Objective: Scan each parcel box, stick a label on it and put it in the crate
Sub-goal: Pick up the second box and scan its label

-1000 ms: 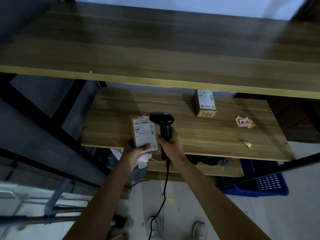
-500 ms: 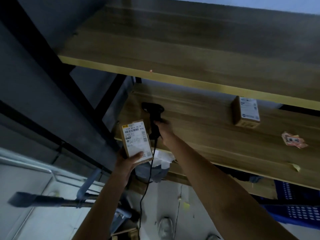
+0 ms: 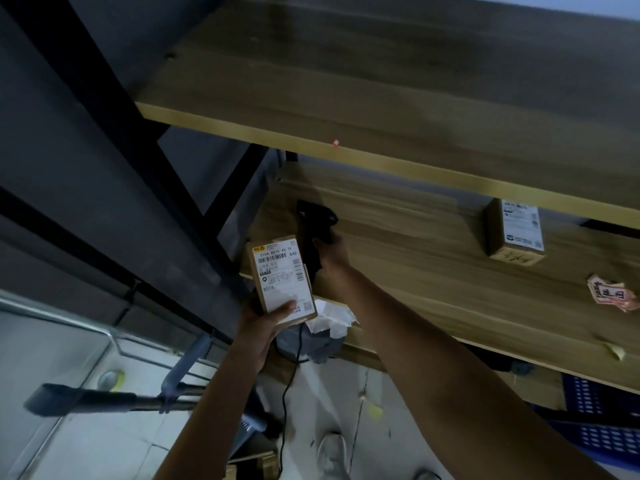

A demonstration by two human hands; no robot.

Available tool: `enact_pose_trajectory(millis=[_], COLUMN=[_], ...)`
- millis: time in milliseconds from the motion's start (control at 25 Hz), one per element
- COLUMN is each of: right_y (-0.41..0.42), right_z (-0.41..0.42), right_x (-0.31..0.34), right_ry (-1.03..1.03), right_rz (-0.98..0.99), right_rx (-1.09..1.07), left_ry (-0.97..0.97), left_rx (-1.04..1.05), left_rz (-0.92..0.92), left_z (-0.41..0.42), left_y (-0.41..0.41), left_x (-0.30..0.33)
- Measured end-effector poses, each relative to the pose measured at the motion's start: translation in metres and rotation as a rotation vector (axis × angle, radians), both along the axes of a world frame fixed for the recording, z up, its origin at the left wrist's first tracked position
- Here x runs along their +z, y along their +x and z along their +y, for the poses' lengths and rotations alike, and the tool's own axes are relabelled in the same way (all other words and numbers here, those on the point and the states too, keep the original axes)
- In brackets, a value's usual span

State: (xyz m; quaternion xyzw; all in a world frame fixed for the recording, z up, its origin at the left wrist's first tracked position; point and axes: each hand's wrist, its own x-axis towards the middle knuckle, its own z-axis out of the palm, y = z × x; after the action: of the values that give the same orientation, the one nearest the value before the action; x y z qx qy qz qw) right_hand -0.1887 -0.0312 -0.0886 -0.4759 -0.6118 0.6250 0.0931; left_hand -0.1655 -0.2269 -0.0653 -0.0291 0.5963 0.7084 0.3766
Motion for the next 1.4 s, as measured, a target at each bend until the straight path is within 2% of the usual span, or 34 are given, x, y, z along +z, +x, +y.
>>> enact_pose_trajectory(millis=[120,200,400,560,640,760,960,1080,1280,1400], right_y=[0.008,0.013,0.035,0.085,0.121,0.183,0.278,0.319,0.349,0.355], right_z=[0.001,0.004,0.011,0.02,0.031,0.058,0.093,0.106,0.121,0.132], right_x=[0.002,0.008,0.023,0.043,0.047,0.045,0.042,0.039,0.033,0.028], right_ry=[0.31,0.399,0.436,0.43,0.438,0.401,0.285,0.357,0.387,0.377], right_rz=[-0.238,-0.332,-0.238,-0.048,-0.012,-0.056,0.025,-0.015,-0.109,-0.142], right_rx=[0.08,0.11,0.027,-0.116,-0.138,-0.128,-0.226,-0.241,-0.257,-0.243], left_ry=[0.017,0.012,-0.009,-0.036,-0.062,-0.071,-0.079,-0.084,-0.242,-0.285], left_rx=[-0.026,-0.043,-0.058,-0.087,-0.122,-0.288,-0.549,-0.667,-0.675,-0.695], left_rz=[-0.004,-0.016,-0.037,-0.053,-0.071,-0.096,-0.1,0.057,0.428,0.509], left_z=[0.007,0.012,0.029,0.057,0.082,0.126,0.188,0.211,0.24,0.253], left_y=[0.005,0.01,0.018,0.032,0.05,0.084,0.148,0.183,0.207,0.213], left_x=[0.001,0.003,0.01,0.018,0.025,0.032,0.031,0.027,0.006,-0.002])
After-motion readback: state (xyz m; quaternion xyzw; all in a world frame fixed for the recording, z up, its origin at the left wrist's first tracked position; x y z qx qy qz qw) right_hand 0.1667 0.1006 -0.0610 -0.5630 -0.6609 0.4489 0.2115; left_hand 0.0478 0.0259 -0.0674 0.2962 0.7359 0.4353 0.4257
